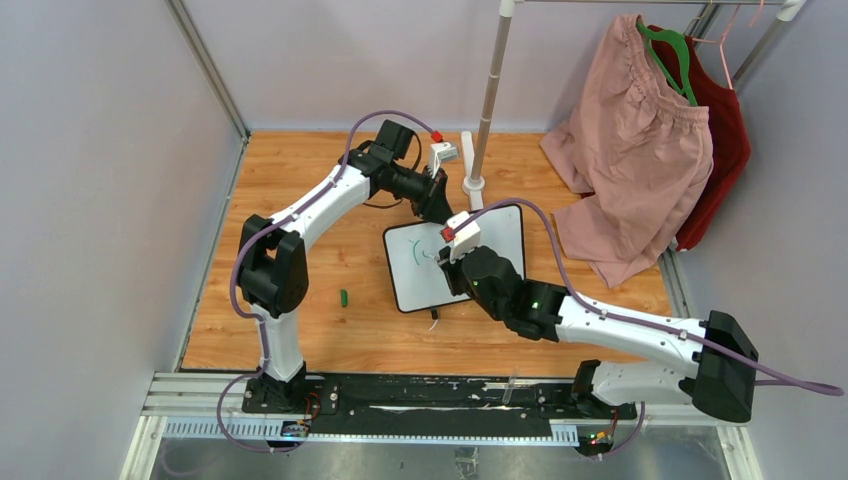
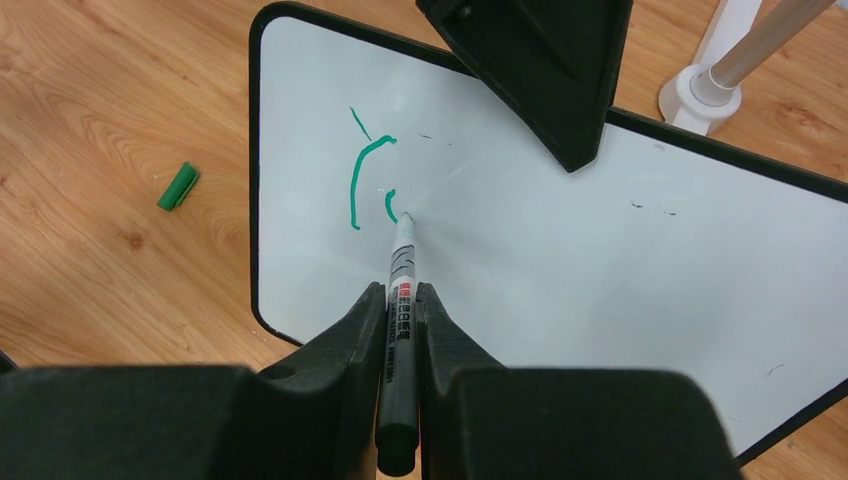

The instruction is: Write a sentence on the whiteboard

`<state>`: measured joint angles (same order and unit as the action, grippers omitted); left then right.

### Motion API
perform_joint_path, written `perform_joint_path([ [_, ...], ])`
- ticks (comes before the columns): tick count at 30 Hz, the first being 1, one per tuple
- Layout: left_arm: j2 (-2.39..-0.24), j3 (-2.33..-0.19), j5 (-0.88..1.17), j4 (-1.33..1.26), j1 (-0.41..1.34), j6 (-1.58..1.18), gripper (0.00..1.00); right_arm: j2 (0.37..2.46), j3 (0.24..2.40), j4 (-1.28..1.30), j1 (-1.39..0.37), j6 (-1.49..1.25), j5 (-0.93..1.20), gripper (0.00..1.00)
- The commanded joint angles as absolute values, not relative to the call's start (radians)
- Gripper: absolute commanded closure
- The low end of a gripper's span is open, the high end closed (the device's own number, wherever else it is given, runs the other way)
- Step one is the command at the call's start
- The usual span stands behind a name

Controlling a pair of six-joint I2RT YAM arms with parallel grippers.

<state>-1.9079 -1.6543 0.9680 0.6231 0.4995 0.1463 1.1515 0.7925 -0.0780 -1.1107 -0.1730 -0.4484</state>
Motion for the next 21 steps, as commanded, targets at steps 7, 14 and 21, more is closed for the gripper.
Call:
perform_joint_path([
  [7,-1.887,-1.637,0.959,0.634,0.505,0.153,1.00,1.168,0.828,-0.109,-1.087,-0.150,-0.459,1.00],
  [14,-1.885,-1.635,0.960,0.634,0.505,0.152,1.00,1.171,0.827,-0.126,-1.087,-0.149,-0.448,1.00],
  [21,-1.883,-1.634,0.959,0.632,0.505,0.150,1.00,1.179,0.829,-0.141,-1.087,-0.153,-0.430,1.00],
])
